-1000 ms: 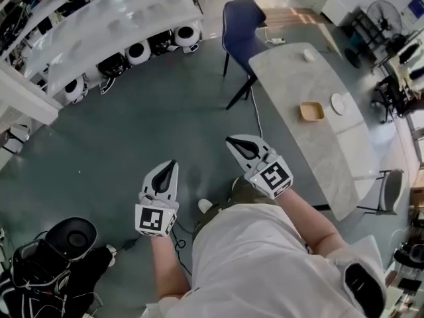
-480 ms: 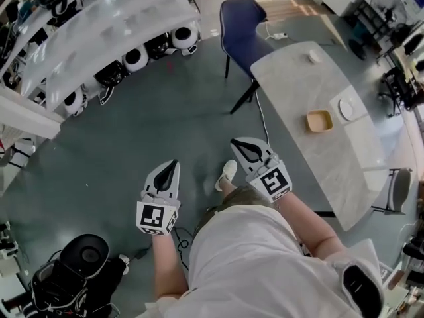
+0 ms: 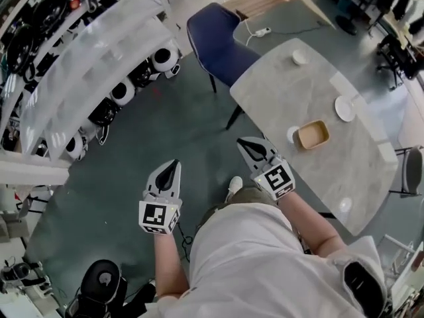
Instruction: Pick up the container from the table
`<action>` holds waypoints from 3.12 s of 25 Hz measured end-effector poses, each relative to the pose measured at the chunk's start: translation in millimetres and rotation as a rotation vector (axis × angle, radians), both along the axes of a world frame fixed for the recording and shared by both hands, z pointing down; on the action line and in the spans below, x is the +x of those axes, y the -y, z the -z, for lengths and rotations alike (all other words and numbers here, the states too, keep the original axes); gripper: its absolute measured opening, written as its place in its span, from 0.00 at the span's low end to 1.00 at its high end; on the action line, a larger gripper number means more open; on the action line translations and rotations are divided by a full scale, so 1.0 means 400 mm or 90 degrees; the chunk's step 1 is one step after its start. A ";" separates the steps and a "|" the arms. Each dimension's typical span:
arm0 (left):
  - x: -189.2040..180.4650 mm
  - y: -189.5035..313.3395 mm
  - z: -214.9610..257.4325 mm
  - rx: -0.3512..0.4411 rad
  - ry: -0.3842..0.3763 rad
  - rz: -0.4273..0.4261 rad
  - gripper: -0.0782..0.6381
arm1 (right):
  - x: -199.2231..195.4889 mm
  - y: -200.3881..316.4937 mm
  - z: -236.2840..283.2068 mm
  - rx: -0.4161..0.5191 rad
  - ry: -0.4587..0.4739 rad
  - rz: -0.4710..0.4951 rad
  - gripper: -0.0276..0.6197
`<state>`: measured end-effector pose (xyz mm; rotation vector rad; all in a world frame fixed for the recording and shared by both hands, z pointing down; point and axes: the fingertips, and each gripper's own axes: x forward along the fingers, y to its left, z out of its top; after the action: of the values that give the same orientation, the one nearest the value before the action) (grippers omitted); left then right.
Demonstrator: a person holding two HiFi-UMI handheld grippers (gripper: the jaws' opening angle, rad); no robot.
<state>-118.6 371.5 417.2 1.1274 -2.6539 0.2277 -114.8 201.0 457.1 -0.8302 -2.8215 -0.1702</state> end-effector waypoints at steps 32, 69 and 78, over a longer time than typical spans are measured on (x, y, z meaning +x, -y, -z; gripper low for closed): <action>-0.260 0.781 -0.179 -0.063 -0.119 -0.533 0.11 | 0.135 0.648 -0.146 -0.068 -0.110 -0.579 0.06; 0.099 1.190 -0.548 -0.382 -0.057 -1.113 0.27 | 0.513 0.533 -0.266 -0.206 -0.224 -1.088 0.06; 0.170 1.218 -0.710 -0.522 0.106 -1.182 0.35 | 0.583 0.472 -0.339 -0.263 -0.285 -1.128 0.06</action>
<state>-50.4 -115.8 701.2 2.5858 -0.4782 1.4301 118.5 12.1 592.6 1.4582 -2.1116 0.7226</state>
